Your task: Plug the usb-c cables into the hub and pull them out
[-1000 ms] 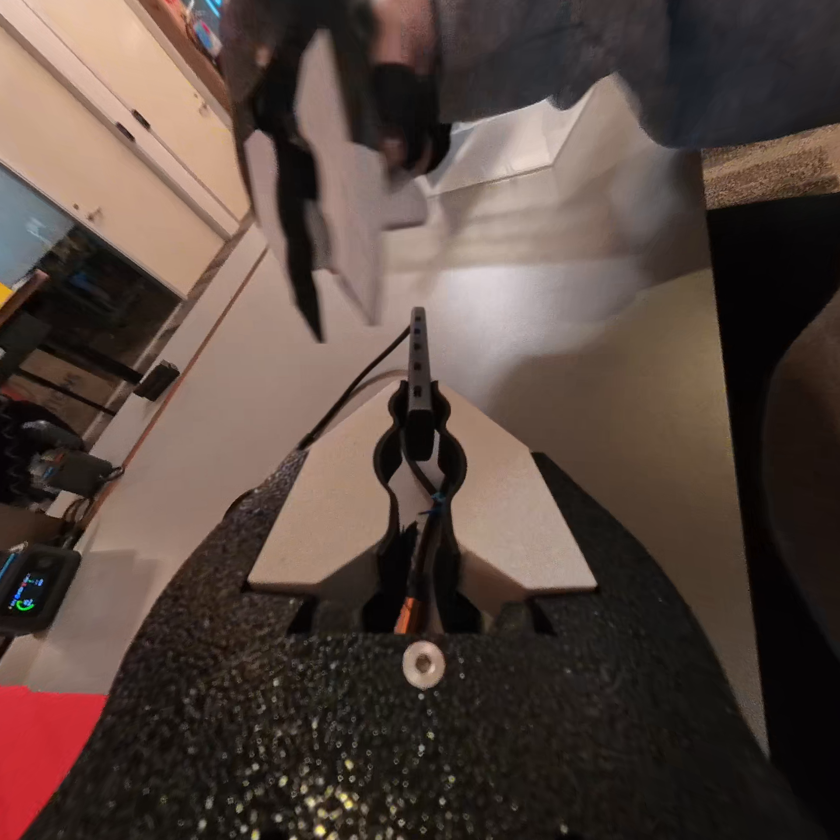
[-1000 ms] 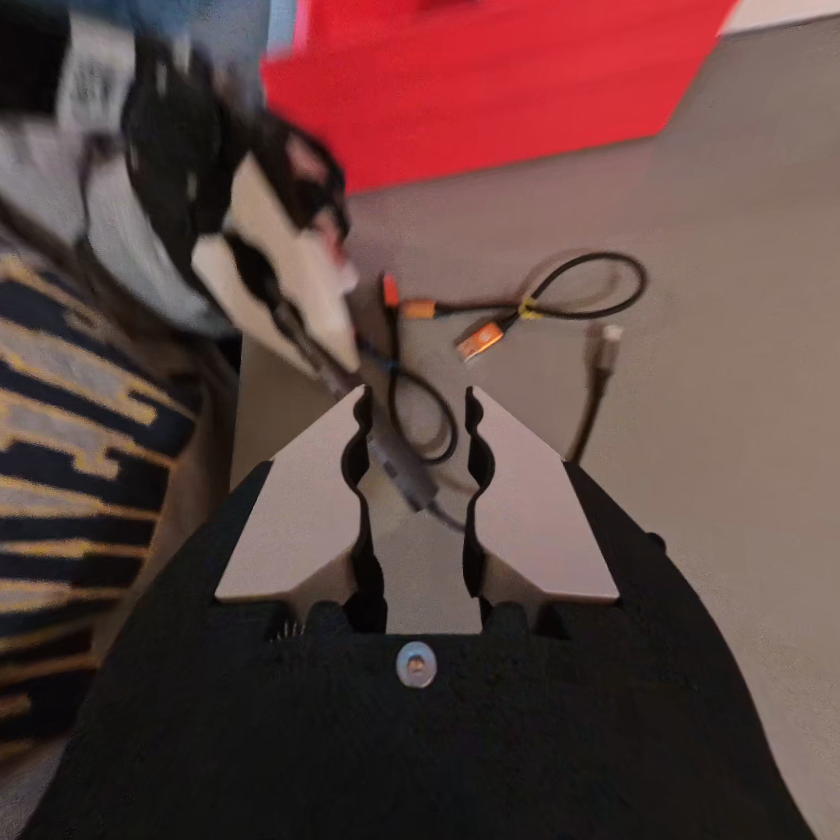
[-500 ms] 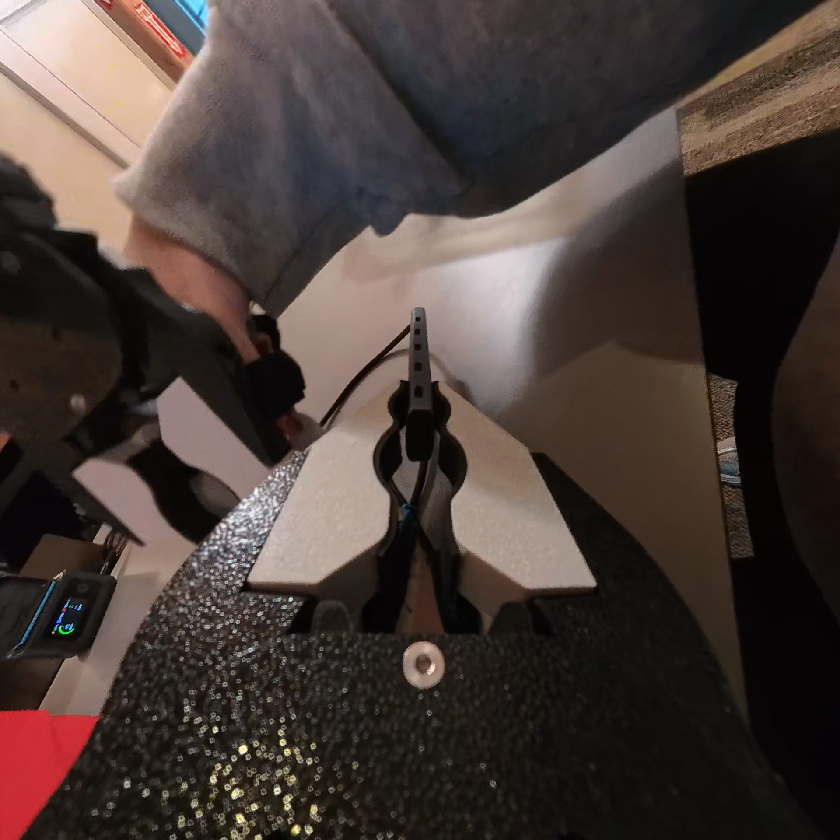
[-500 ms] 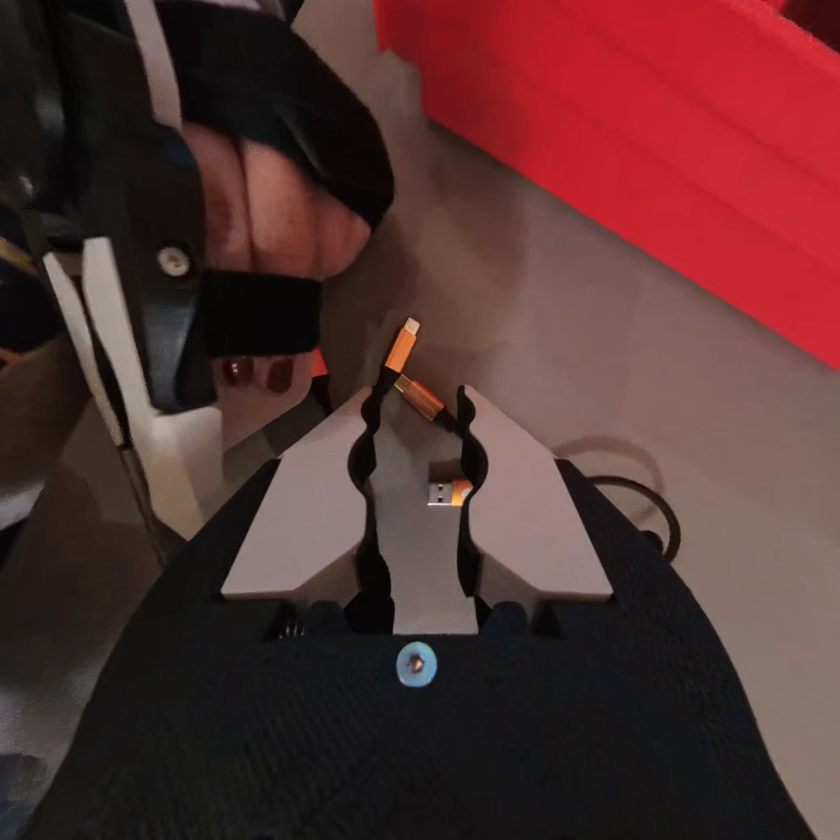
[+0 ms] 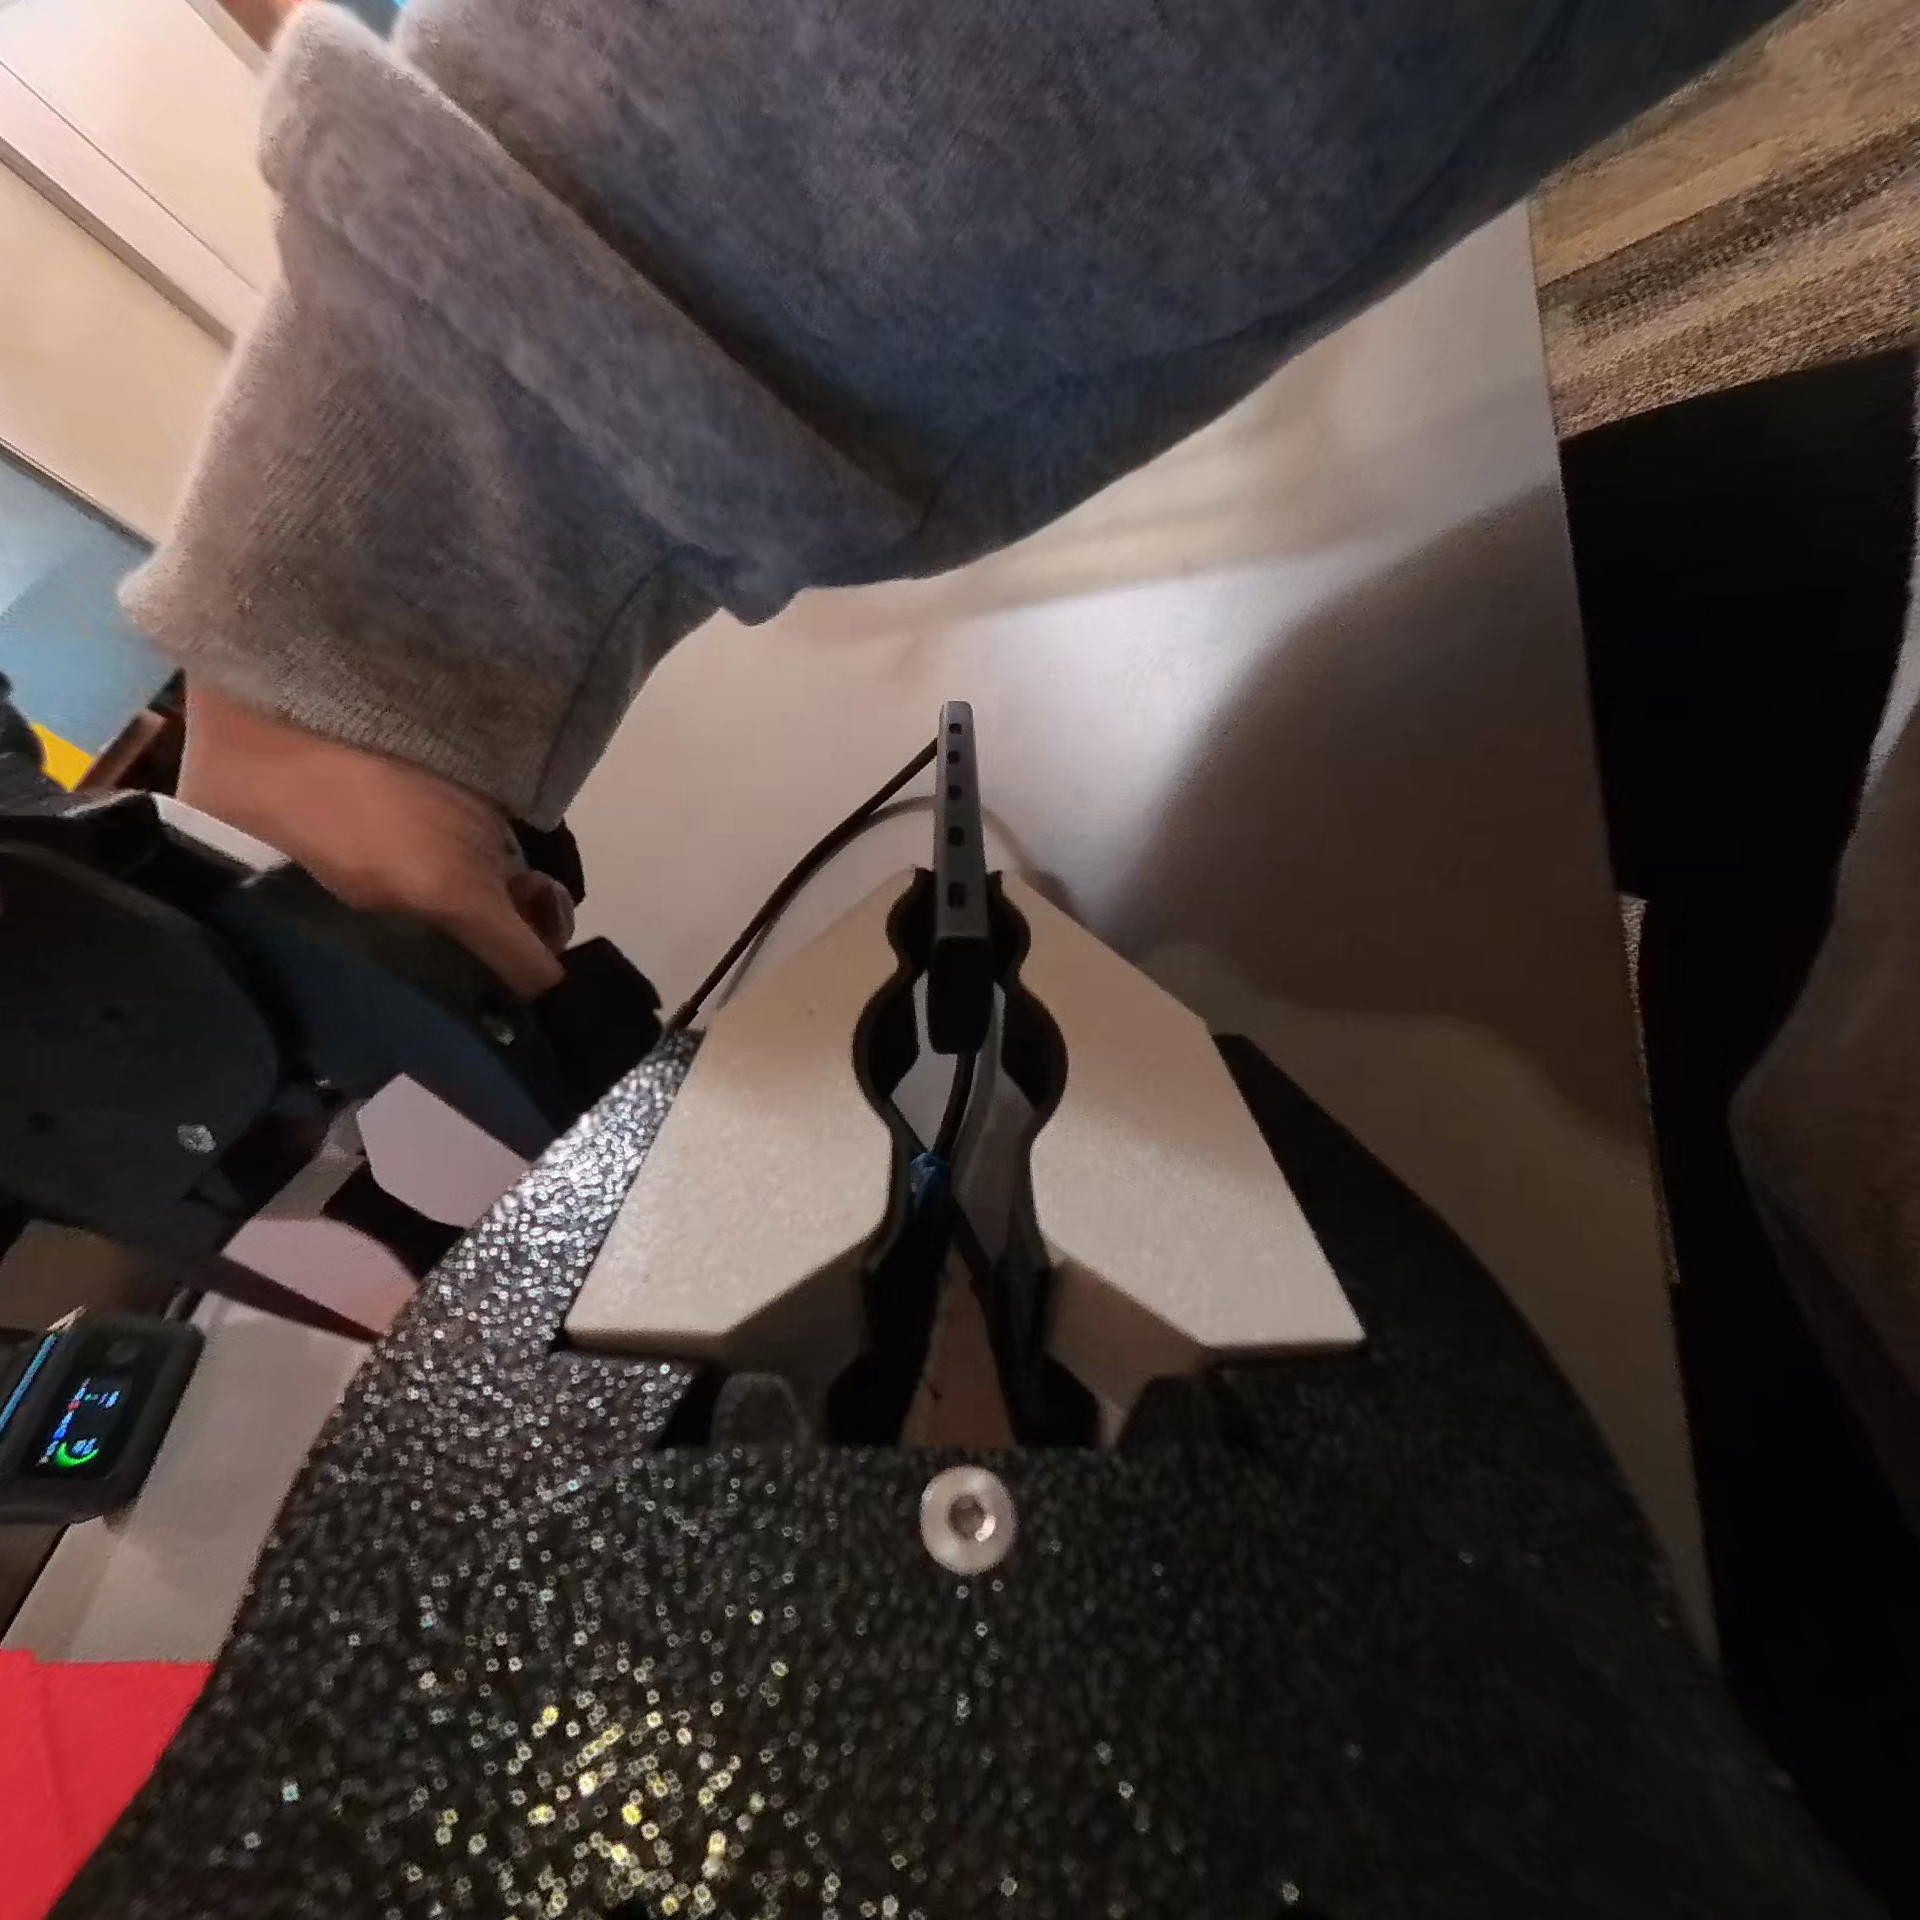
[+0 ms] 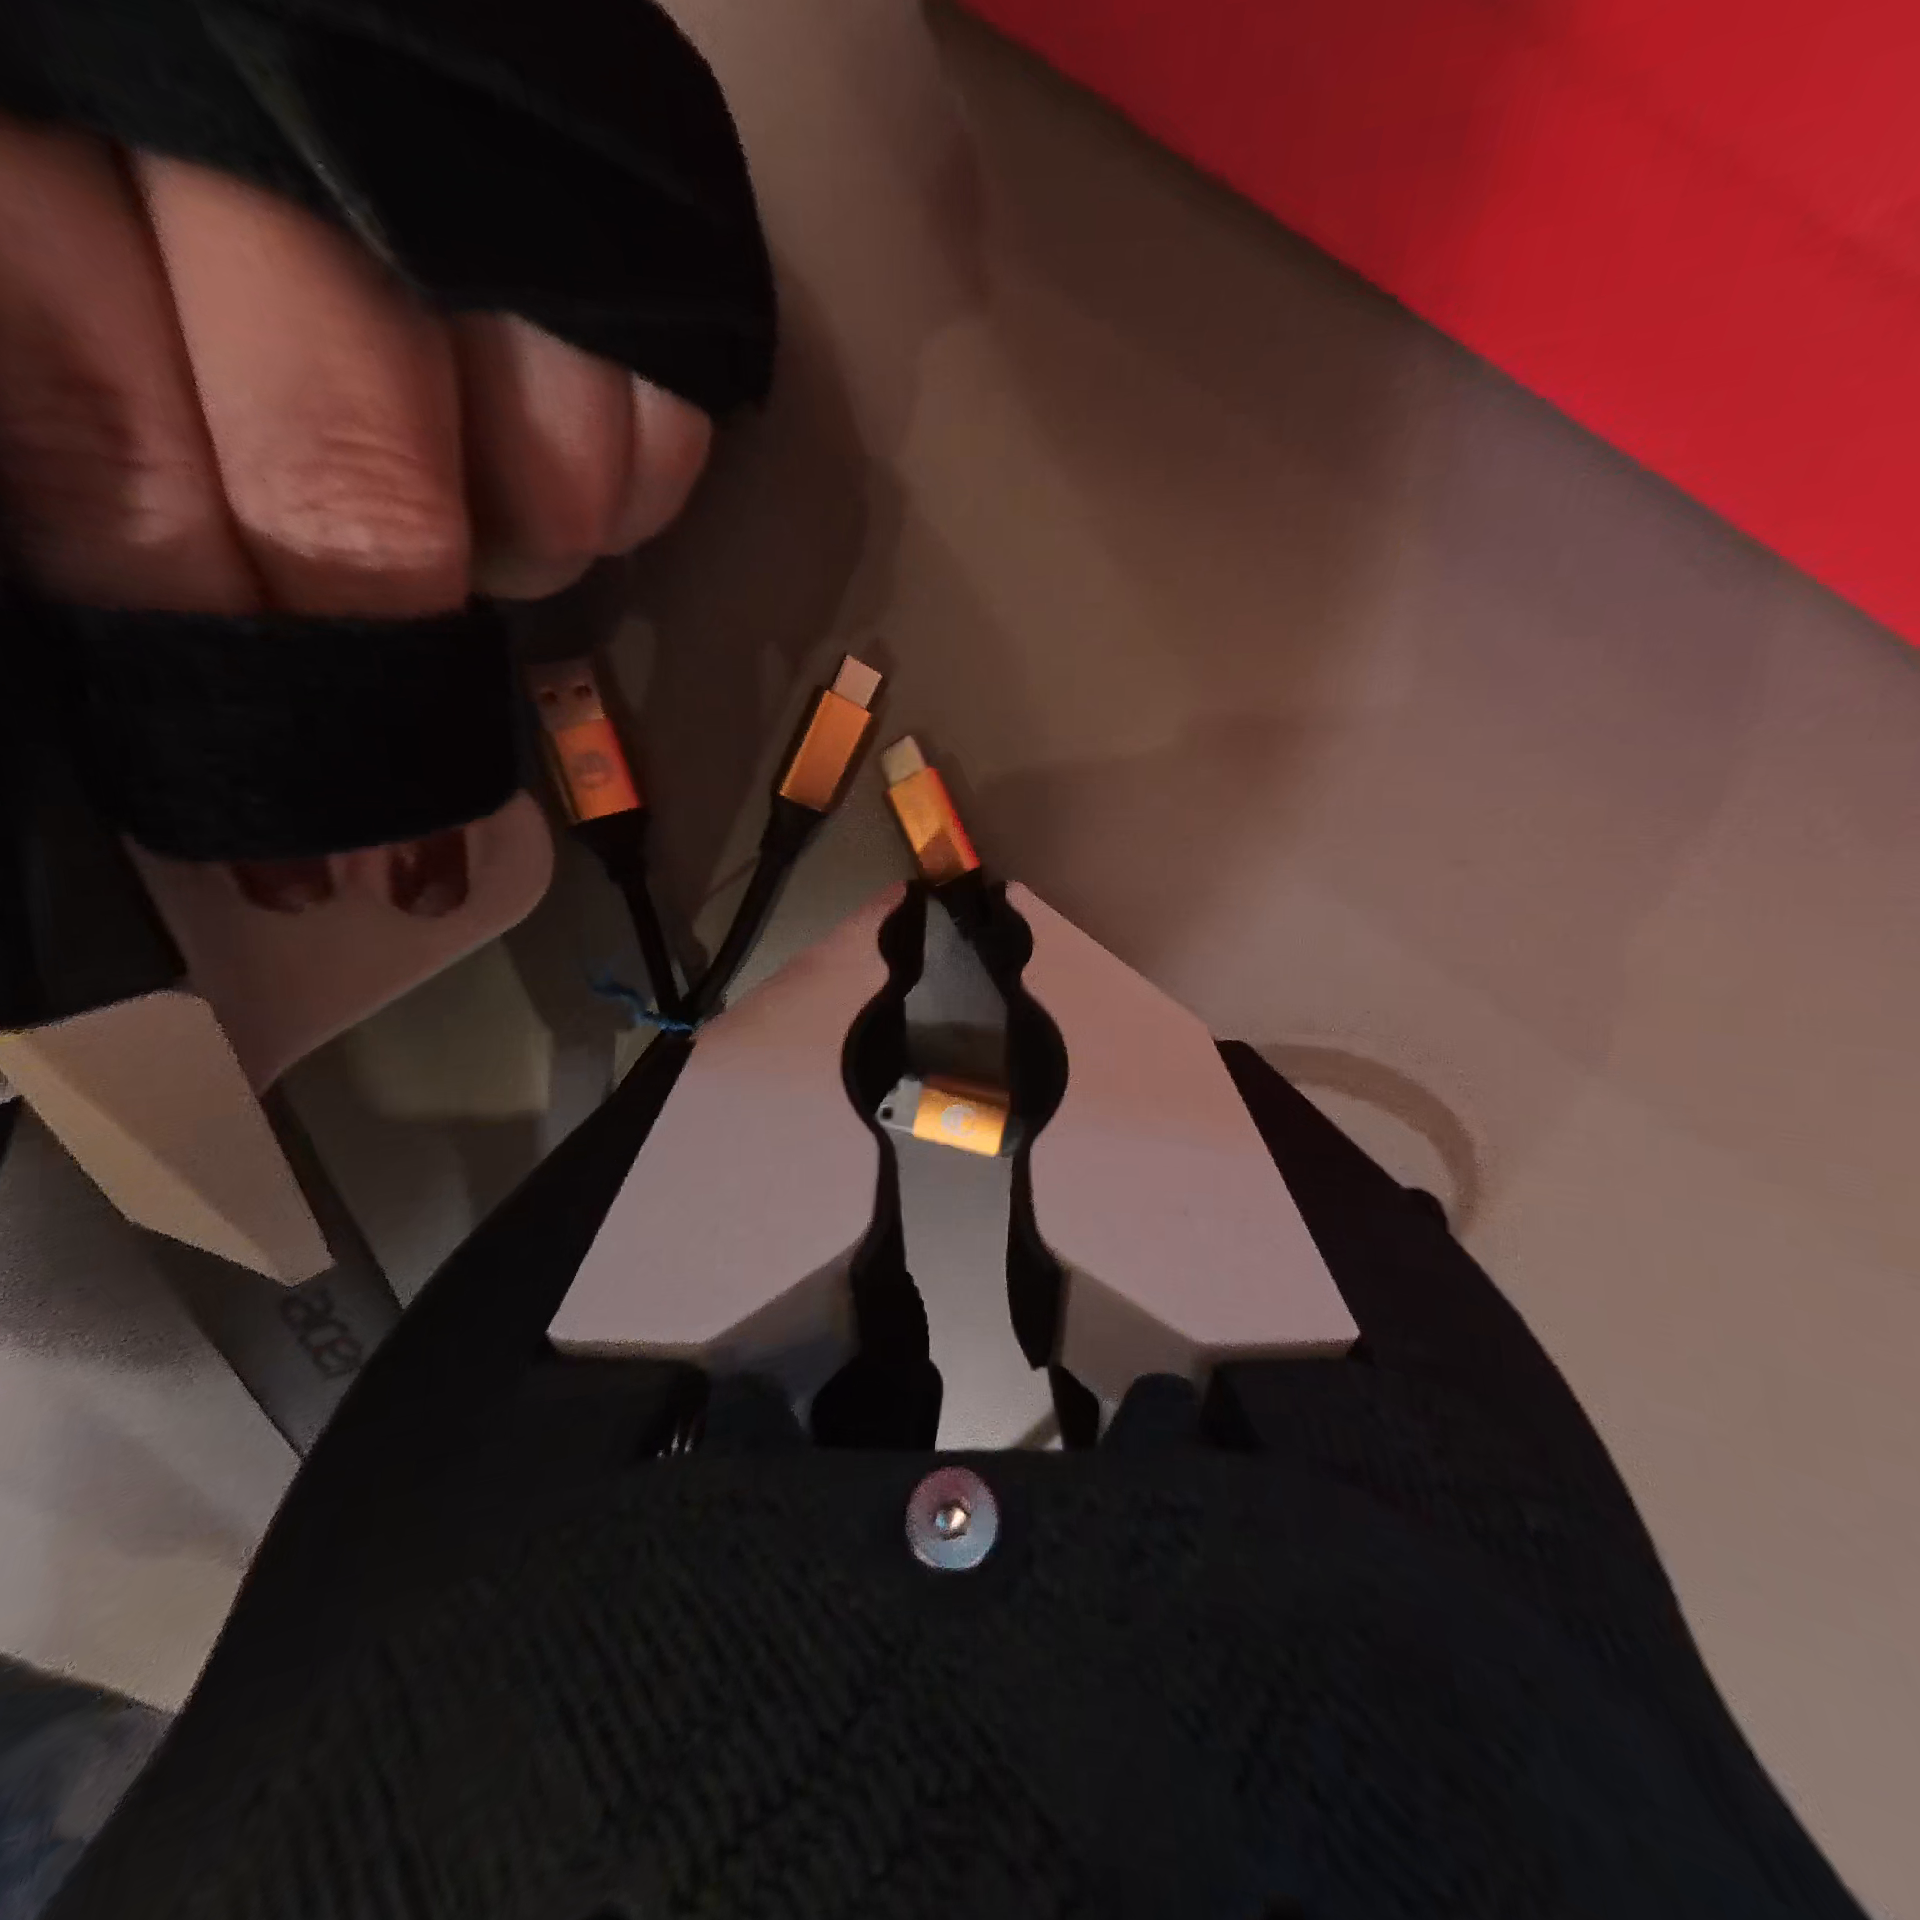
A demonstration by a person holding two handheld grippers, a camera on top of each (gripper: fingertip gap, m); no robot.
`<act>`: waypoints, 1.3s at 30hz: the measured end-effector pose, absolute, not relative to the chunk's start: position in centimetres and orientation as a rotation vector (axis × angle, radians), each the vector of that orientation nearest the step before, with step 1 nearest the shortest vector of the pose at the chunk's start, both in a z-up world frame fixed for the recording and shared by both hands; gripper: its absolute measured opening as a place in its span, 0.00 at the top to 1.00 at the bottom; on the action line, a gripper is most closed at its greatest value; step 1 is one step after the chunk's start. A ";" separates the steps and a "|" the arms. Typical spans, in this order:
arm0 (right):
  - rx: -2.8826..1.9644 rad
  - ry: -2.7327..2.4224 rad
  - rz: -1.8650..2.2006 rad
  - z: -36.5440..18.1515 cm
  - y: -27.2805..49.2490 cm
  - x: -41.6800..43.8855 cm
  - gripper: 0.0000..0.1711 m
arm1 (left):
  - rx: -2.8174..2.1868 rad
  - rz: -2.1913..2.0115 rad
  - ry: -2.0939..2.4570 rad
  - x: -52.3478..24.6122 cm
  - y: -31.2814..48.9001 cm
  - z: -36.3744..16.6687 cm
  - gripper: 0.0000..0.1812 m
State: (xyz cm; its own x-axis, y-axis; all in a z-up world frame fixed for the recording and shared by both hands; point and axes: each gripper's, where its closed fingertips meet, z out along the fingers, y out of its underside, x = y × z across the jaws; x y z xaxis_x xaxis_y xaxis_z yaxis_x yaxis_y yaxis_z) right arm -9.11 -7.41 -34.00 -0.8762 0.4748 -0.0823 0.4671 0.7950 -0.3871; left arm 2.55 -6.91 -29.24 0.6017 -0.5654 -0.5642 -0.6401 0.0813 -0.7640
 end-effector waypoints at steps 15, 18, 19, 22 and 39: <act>-0.574 -2.004 -0.108 -21.0 3.0 -3.7 0.97 | -1.746 -0.333 0.381 -2.5 -3.1 -26.1 0.96; -0.425 -1.924 -0.388 -20.3 3.8 -1.4 0.96 | -1.768 -0.369 0.331 -2.6 -2.0 -25.9 0.96; -0.424 -1.939 -0.439 -20.8 3.9 -0.5 0.96 | -1.775 -0.367 0.329 -2.7 -1.7 -25.9 0.96; -0.619 -2.047 -0.355 -23.6 3.4 2.1 0.97 | -1.794 -0.264 0.333 -3.7 -1.1 -25.9 0.96; -1.397 -2.104 0.473 -33.1 -1.6 3.2 0.96 | -1.832 -0.006 0.438 -5.8 -1.9 -27.7 0.96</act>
State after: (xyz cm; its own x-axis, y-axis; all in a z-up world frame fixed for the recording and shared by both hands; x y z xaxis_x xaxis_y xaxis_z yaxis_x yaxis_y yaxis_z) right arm 3.20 -1.63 -33.12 -0.2964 0.9191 0.2596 0.7197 0.3936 -0.5720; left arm -5.79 -1.91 -27.67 0.9291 -0.2988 -0.2178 -0.2933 -0.2369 -0.9262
